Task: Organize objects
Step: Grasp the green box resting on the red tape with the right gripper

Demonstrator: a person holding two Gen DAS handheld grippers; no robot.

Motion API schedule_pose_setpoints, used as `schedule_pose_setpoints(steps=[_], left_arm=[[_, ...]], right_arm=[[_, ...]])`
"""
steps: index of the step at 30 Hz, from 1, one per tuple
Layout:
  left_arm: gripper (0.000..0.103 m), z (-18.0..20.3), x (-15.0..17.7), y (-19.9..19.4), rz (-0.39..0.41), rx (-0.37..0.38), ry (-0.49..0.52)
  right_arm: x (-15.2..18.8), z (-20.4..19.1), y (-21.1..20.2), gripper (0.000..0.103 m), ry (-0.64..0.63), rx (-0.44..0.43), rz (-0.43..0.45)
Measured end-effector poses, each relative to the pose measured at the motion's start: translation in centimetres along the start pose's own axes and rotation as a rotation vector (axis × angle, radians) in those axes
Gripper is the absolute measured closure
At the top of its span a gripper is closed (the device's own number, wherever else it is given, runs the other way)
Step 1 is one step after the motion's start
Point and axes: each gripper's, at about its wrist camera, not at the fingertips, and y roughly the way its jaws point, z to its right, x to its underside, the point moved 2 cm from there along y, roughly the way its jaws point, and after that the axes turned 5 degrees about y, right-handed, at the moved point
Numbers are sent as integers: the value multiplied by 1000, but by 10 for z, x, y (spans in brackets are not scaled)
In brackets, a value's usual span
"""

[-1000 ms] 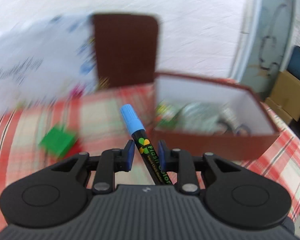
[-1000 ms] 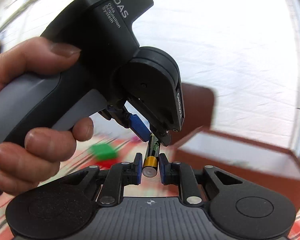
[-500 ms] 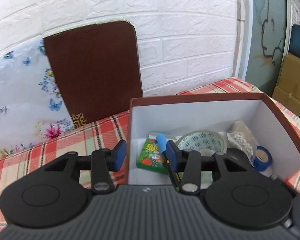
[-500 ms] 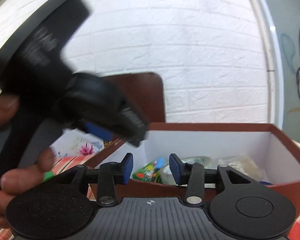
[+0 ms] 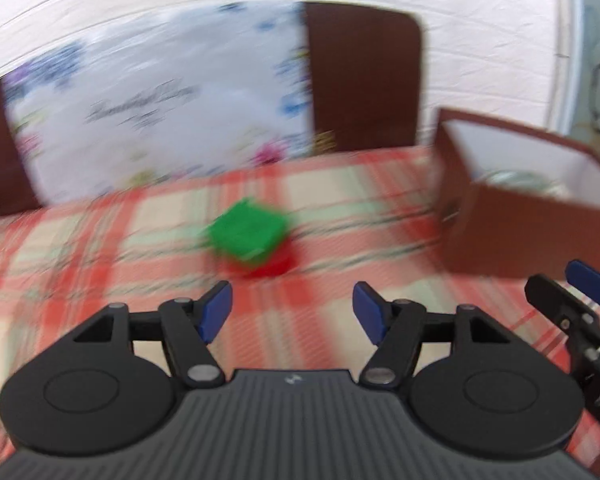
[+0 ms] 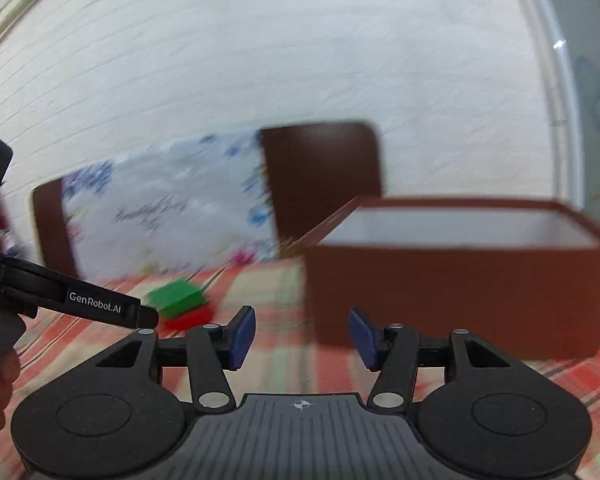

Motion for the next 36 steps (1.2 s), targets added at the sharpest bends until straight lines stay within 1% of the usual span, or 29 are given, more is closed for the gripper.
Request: schedule_pose_setpoints(steps=[2,4,6,8,9,10,11,12,13,14,17,20,22,24,25,28,30,32,34,36], left_arm=[[27,-23,16,-3,-3,-53,-12],[25,-46,30,-2,-11,-106,-30],[24,-69,44,4,-28,-147,-56],[23,-91,62,15,-58,-188,-93],[19,-101,73,22,-77,-197,-130],[17,-116,78,21,-49,-154,-228],[16,-126,77,18,-35,-128,-286],[16,-131,77,19,-36,-128,-312],[14,-131,77,20,-34,-126,-315],[12,-129,76,20,-30,-126,-301],[9,-121,74,22,-24,-117,-266],[8,-124,78,23,-13,-102,-284],[7,-126,79,23,-5,-91,-301],[6,-127,83,22,-2,-89,-307],[6,-127,83,22,-2,-91,-305],[5,-126,83,23,-5,-93,-299],[5,-125,83,23,-6,-95,-296],[5,-124,83,24,-10,-100,-289],[5,-123,82,24,-14,-104,-282],[5,-122,82,25,-20,-110,-272]], right_arm=[[18,-20,2,43,-38,-41,-86],[27,-40,12,43,-100,-65,-154],[30,-57,16,42,-153,-79,-181],[29,-70,24,35,-180,-110,-200],[27,-76,29,33,-199,-121,-200],[23,-82,36,31,-222,-125,-193],[18,-88,43,26,-247,-126,-179],[12,-93,52,23,-267,-129,-167],[4,-98,63,16,-279,-141,-163],[-4,-103,76,13,-282,-159,-162],[-22,-112,116,9,-309,-214,-171],[-28,-119,153,9,-354,-192,-184],[-27,-120,173,9,-370,-194,-216],[-22,-120,188,20,-390,-206,-261],[-18,-119,192,36,-403,-216,-291],[-16,-114,179,40,-389,-211,-291],[-17,-108,155,40,-336,-201,-280],[-15,-100,119,40,-287,-204,-261],[-3,-86,76,40,-252,-206,-269],[13,-72,37,40,-250,-175,-288]])
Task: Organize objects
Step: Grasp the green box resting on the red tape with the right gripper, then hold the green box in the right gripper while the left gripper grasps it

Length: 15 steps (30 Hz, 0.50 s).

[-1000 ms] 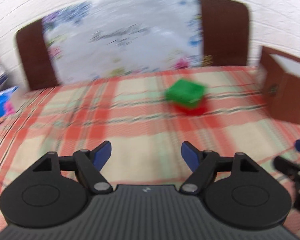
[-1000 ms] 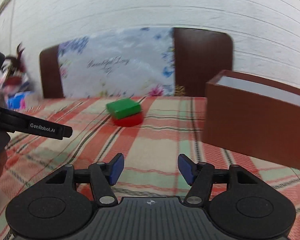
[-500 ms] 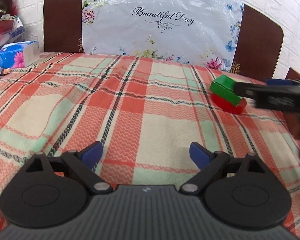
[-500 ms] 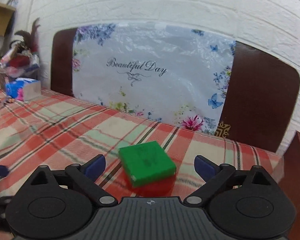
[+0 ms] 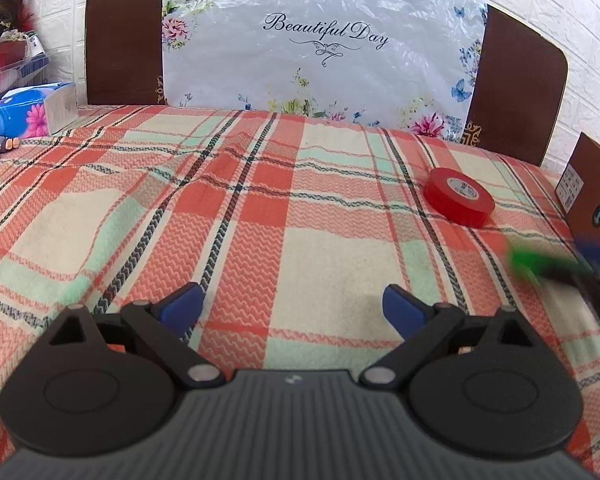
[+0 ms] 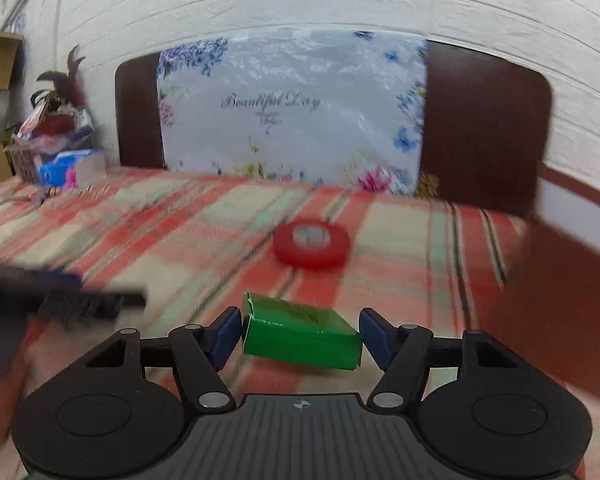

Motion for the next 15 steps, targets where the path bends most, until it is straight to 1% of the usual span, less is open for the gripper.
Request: schedule_pose_setpoints(steps=[1,3,4,6,7,8,10,11,13,14,15], left_arm=[[5,1,0,0,-3,-5,8],[5,4,0,0,-13,-16,28],[4,7,0,1,-25,-23,43],[4,12,-1,-3,-54,-42,65],[6,13,0,-8,-74,-34,45],[6,15,1,-16,-83,-3,5],[6,21,2,-32,-97,90,-74],[6,27,3,-39,-112,136,-94],[8,43,0,-50,-140,226,-96],[8,51,-2,-55,-141,259,-81],[8,58,-4,-60,-139,274,-59]], right_arm=[[15,-1,-13,39,-4,26,-15],[40,-5,-29,22,-32,78,-62],[49,-6,-35,14,-52,86,-78],[54,-6,-49,11,-81,83,-67],[56,-6,-53,6,-102,83,-71],[58,-4,-54,5,-116,89,-75],[60,2,-54,5,-84,81,-75],[59,4,-53,5,-70,80,-78],[56,6,-49,5,-57,80,-81],[54,6,-47,5,-54,75,-79],[53,4,-45,5,-53,70,-77]])
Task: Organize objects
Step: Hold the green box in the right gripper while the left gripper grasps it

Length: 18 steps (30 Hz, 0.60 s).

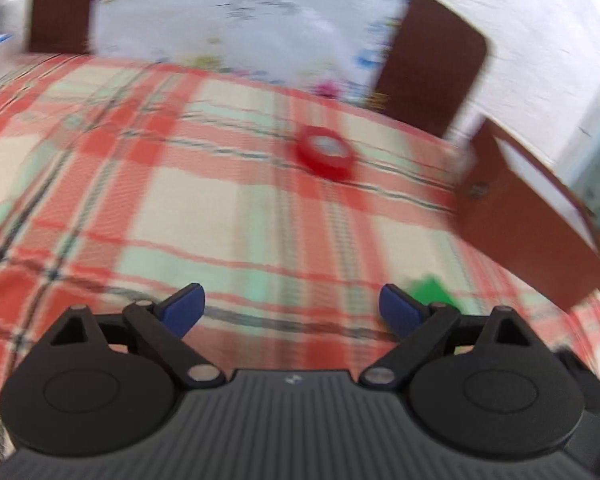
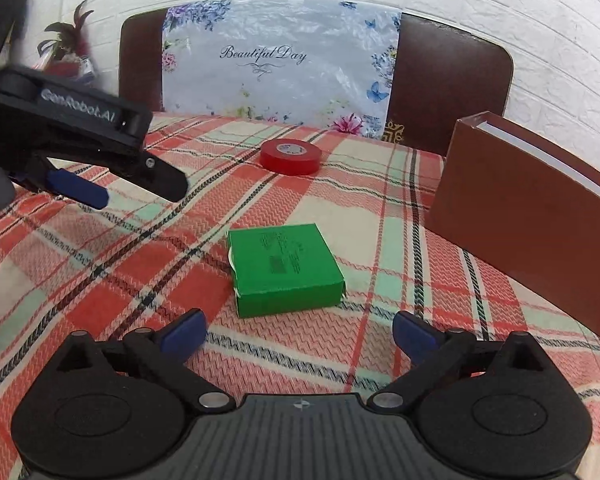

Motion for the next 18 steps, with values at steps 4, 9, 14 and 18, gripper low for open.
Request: schedule_pose_setpoints(steps=[4,9,14,18], left_arm=[[16,24,1,10,-101,37,19],[20,47,3,24,-169,22,58],[19,53,4,34,-195,-15,75],[18,54,2,38,-191,-47,83]], right_arm=[[-2,-2,3,5,-3,-8,2],[-3,4,6,5,38,-33,-18],[-8,4,14,4,19,-35,-14],[-16,0,28,5,-4,-33,-14]])
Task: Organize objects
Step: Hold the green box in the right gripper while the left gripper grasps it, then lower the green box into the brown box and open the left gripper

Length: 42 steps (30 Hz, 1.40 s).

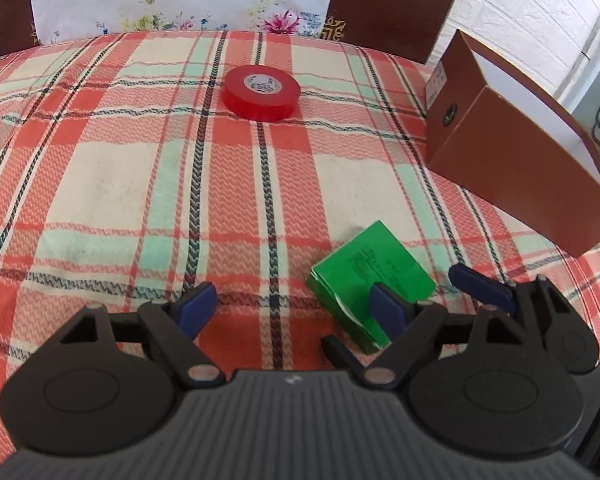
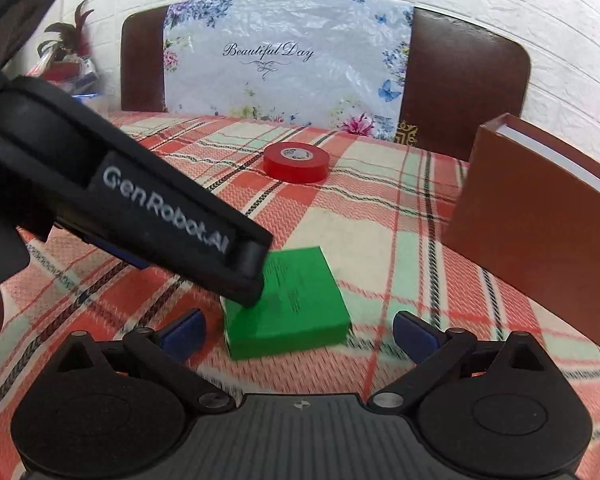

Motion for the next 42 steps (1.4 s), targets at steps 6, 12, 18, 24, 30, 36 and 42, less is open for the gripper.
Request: schedule_pose_setpoints(steps=[6,12,18,24,30,36,42], left_arm=[[47,9,-5,2,42,4,34],[87,33,-12,-14,89,4,103],[87,64,-44,-38,167,105,125],[87,144,-84,-42,241,164,278],[87,224,-112,-25,283,227,391],[73,273,-115,12,252,204,466],[56,243,-100,9,281,174,435]], right_arm=[[-4,-2,1,43,15,-57,16],[-5,-2,-16,44,30,-20,121],[-22,25,-46,44,47,105,286],[-41,91,-72,44,120,236,389],[-51,166,-86,44,205,352,417],[-42,219,-69,13,261,445,350],[-17,205,-89,18,352,447,439]])
